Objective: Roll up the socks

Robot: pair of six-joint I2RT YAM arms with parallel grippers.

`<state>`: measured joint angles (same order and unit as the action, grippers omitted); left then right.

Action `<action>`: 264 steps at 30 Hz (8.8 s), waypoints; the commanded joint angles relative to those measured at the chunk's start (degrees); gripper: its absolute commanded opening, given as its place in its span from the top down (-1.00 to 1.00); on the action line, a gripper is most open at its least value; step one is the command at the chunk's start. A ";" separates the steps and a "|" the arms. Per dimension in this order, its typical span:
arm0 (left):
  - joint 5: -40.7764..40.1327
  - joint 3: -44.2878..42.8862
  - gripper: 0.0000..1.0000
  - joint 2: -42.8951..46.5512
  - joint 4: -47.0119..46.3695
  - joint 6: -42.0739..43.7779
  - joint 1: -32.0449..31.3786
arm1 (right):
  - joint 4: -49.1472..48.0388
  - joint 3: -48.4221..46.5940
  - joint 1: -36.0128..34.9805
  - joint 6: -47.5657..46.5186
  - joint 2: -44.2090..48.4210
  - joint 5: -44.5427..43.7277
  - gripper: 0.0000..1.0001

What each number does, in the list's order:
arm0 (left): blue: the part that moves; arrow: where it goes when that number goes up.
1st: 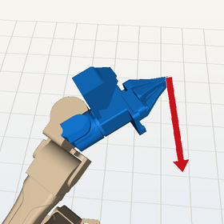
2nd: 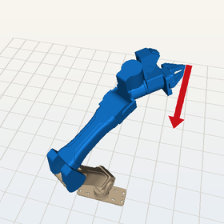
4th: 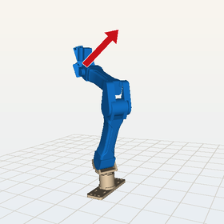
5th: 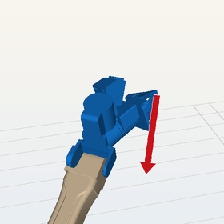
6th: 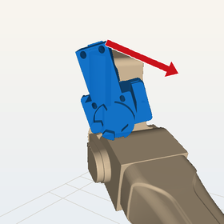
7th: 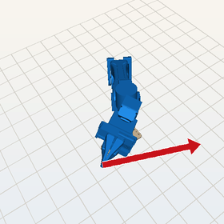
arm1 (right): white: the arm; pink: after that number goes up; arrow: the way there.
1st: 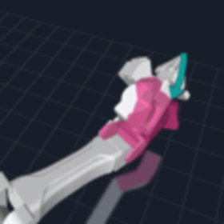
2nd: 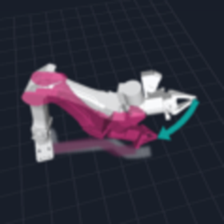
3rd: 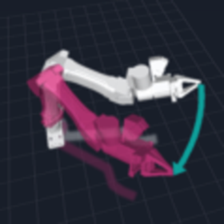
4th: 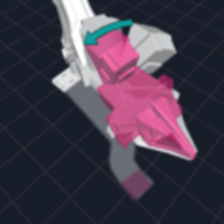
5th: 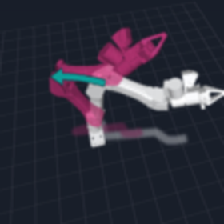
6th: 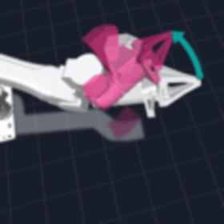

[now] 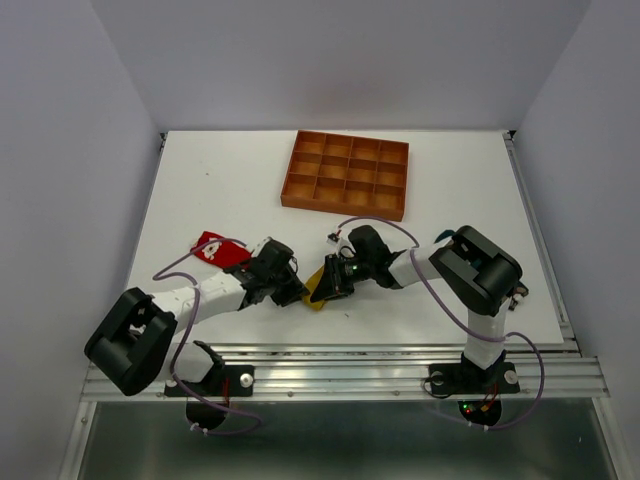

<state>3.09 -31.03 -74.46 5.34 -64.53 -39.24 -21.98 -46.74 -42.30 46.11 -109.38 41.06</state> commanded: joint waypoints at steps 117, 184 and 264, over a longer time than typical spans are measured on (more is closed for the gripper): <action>-5.73 -10.37 -0.16 2.55 18.47 -3.58 -0.40 | 7.74 1.39 -29.60 -32.14 9.62 -62.60 0.84; -1.59 -8.96 1.00 -8.43 3.53 5.47 -3.12 | -3.36 14.50 -6.21 -8.48 19.81 -27.17 -0.22; -6.52 -18.02 1.00 -15.19 19.62 7.49 -2.94 | 10.29 -0.46 -26.51 -47.95 17.37 -59.60 0.03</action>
<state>-1.98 -49.87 -88.86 19.14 -57.56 -42.28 -8.49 -44.45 -67.61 1.48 -90.04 -13.78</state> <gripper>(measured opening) 0.210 0.486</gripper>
